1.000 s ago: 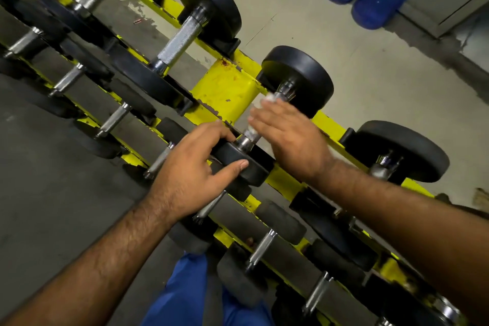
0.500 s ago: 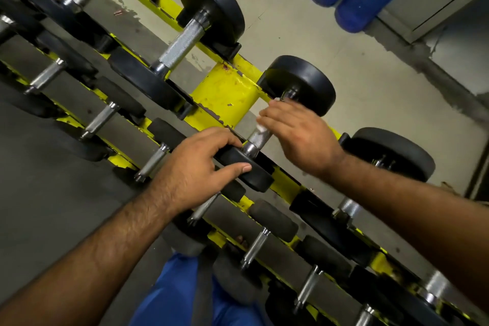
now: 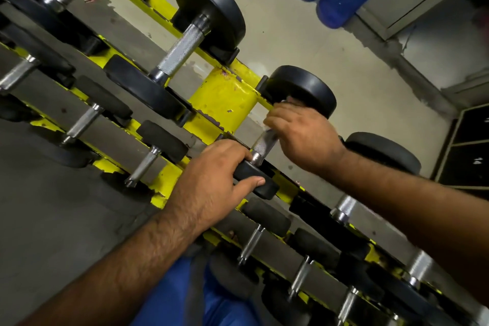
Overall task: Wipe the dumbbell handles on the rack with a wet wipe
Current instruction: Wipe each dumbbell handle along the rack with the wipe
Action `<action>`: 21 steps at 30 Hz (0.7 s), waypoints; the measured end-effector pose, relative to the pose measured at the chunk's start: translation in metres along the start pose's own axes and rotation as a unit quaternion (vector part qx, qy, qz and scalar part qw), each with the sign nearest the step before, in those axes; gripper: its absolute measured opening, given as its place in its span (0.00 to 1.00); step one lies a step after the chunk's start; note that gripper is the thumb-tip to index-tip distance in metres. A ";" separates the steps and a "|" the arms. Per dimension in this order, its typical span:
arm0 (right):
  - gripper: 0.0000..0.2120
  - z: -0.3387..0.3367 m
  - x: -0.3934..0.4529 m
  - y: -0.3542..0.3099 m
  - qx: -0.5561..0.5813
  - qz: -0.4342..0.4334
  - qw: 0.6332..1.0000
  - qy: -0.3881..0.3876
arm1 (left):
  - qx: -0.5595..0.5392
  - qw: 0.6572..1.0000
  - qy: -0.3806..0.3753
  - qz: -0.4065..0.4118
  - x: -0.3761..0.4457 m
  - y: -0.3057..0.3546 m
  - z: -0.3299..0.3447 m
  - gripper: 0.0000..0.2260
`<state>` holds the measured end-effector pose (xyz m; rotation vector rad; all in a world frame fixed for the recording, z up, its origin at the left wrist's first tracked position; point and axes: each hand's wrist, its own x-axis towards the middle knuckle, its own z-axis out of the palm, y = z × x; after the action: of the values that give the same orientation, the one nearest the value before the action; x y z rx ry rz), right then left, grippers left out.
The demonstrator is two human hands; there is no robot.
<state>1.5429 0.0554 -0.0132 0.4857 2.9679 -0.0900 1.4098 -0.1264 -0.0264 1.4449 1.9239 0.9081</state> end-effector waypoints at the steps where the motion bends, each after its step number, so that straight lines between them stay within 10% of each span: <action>1: 0.15 -0.001 0.002 -0.003 -0.013 0.013 1.000 -0.011 | 0.000 1.000 -0.003 0.000 0.001 -0.001 -0.001 0.15; 21: 0.17 -0.005 0.009 -0.009 -0.012 0.016 0.998 -0.067 | -0.098 0.993 -0.065 -0.011 0.010 -0.025 -0.015 0.17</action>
<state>1.5308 0.0502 -0.0091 0.5027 2.8264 -0.0809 1.3806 -0.1248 -0.0374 1.3305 1.7018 0.9408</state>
